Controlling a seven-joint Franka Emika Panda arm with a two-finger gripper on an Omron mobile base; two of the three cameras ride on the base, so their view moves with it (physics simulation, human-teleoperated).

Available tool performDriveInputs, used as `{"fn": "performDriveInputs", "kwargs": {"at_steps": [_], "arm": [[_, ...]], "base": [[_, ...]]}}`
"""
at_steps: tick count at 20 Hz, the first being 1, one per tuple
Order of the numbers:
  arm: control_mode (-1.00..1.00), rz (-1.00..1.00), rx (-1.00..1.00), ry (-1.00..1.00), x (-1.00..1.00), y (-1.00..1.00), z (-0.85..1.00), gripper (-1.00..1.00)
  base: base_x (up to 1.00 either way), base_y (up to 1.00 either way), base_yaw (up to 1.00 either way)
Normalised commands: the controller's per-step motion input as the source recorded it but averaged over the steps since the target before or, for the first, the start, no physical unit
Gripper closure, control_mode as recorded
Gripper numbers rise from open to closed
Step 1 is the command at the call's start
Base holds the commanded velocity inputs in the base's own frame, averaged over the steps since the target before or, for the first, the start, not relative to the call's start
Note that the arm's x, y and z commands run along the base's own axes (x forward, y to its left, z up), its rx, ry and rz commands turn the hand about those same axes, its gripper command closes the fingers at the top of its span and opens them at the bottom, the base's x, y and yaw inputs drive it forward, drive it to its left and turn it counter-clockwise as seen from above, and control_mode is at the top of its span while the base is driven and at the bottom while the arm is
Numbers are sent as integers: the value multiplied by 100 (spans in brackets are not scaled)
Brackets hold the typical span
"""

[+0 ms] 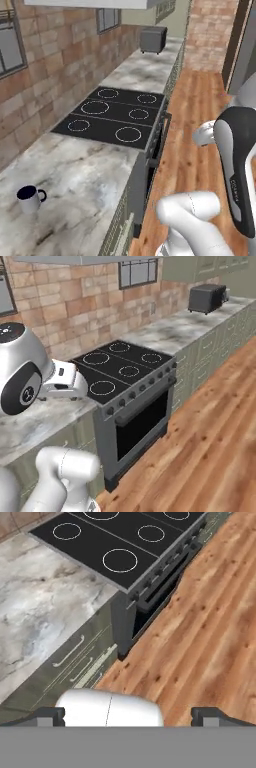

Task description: Clear the mugs and bowl far away from the sink.

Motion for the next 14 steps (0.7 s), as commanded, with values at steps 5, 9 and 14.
{"fn": "performDriveInputs", "kwargs": {"at_steps": [5,9,14], "arm": [[100,0,0,0,0,0,0,-100],[100,0,0,0,0,0,0,-100],[100,0,0,0,0,0,0,-100]], "base": [[0,0,-94],[-2,0,-92],[8,-9,-88]]}}
